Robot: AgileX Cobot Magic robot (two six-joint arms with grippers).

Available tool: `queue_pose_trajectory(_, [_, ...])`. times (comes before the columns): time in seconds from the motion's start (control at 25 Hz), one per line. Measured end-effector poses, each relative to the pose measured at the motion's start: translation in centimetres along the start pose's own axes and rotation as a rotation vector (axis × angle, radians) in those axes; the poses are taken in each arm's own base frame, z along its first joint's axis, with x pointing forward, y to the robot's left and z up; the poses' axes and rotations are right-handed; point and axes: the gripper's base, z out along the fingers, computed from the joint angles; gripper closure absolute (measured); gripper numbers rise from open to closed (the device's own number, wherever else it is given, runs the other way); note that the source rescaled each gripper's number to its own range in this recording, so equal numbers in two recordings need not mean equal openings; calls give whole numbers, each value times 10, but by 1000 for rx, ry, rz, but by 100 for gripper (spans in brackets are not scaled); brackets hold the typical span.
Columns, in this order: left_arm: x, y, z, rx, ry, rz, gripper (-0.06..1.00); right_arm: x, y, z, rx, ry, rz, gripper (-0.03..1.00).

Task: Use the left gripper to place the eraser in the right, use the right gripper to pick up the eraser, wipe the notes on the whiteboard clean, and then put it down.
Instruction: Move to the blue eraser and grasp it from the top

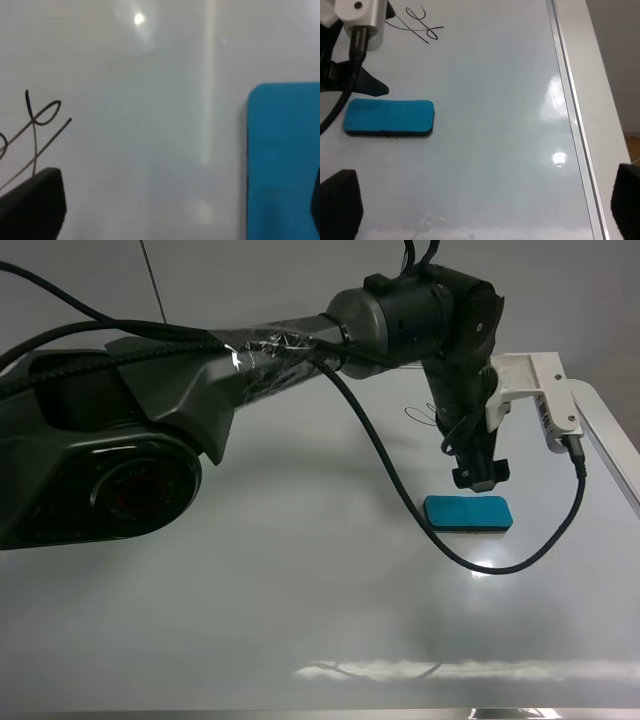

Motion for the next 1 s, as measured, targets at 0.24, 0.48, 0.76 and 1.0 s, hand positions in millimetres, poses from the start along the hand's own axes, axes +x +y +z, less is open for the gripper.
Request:
queue_pose_trajectory(0.24, [23, 51, -52, -23, 27, -106, -5, 0, 0, 0, 0, 0, 0, -3])
queue_pose_trajectory(0.48, [68, 119, -153, -122, 37, -276, -5, 0, 0, 0, 0, 0, 0, -3])
queue_pose_trajectory(0.76, [129, 162, -306, -332, -59, -522, -5, 0, 0, 0, 0, 0, 0, -3])
queue_pose_trajectory(1.0, [204, 132, -439, -563, -77, -756, -5, 0, 0, 0, 0, 0, 0, -3])
